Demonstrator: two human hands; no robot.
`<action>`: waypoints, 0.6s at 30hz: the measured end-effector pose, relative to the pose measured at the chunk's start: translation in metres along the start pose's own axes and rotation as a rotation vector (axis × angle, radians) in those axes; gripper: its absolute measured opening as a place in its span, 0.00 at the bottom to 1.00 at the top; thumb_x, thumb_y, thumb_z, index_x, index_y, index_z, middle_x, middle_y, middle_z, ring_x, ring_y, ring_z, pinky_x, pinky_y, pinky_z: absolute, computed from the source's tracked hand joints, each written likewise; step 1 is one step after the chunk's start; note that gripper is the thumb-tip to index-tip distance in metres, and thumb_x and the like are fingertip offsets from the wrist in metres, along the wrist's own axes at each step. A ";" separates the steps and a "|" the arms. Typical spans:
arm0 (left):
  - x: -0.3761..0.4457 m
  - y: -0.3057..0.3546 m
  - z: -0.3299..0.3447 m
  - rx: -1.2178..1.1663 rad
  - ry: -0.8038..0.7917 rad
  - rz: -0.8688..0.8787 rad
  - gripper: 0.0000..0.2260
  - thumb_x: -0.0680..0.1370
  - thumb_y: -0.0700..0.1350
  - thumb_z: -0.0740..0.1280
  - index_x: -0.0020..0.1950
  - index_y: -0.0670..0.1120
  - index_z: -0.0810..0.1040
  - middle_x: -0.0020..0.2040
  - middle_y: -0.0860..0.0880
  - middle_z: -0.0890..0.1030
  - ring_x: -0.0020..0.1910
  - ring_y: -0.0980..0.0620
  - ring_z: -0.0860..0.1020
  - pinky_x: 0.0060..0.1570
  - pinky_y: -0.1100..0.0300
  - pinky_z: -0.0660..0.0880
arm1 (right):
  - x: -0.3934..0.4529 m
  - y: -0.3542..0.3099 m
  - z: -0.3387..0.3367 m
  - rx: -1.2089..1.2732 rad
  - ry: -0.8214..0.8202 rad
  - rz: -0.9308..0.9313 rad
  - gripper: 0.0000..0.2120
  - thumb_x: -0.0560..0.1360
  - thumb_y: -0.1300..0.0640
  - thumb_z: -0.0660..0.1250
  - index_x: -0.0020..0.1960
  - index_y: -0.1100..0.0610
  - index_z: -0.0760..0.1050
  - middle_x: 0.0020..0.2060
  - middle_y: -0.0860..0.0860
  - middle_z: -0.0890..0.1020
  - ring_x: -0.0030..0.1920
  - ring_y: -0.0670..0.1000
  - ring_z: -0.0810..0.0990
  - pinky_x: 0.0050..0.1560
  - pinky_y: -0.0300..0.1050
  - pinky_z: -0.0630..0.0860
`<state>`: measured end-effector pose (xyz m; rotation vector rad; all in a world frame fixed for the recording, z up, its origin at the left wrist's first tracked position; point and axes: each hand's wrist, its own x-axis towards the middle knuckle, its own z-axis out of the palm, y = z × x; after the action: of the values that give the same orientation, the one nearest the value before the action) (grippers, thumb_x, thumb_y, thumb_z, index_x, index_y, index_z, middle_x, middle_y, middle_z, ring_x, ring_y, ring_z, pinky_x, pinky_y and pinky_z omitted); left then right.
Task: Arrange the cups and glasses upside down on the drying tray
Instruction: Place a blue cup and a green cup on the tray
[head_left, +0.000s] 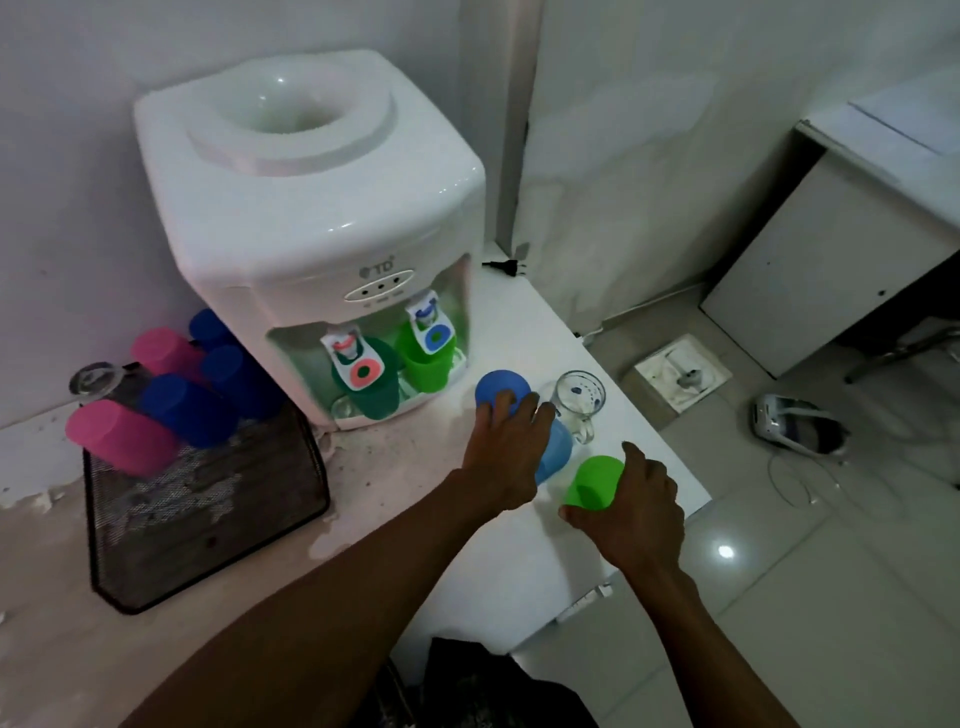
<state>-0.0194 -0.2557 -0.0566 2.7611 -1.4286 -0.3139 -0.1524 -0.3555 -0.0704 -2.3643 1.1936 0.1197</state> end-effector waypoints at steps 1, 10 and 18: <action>0.003 0.002 0.002 0.049 -0.020 0.011 0.38 0.69 0.44 0.72 0.75 0.44 0.57 0.75 0.45 0.61 0.72 0.38 0.57 0.65 0.45 0.59 | 0.001 0.002 0.002 0.003 -0.009 0.004 0.53 0.57 0.39 0.78 0.74 0.53 0.56 0.65 0.57 0.71 0.66 0.60 0.69 0.61 0.56 0.69; 0.009 0.001 0.008 0.105 0.049 0.116 0.30 0.65 0.44 0.74 0.66 0.42 0.72 0.61 0.44 0.78 0.71 0.38 0.65 0.65 0.37 0.61 | 0.000 0.013 0.012 0.136 0.006 -0.015 0.42 0.62 0.46 0.78 0.71 0.51 0.64 0.61 0.54 0.74 0.61 0.58 0.73 0.56 0.52 0.73; -0.032 -0.020 -0.007 -0.548 0.270 0.061 0.36 0.59 0.50 0.74 0.65 0.41 0.71 0.58 0.45 0.73 0.55 0.46 0.74 0.47 0.56 0.75 | -0.025 -0.011 0.009 0.430 0.098 -0.120 0.37 0.61 0.56 0.76 0.68 0.49 0.68 0.52 0.49 0.66 0.45 0.52 0.74 0.45 0.43 0.70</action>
<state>-0.0195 -0.2186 -0.0462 2.2178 -1.1460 -0.2677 -0.1575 -0.3275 -0.0667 -2.0695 0.9986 -0.2698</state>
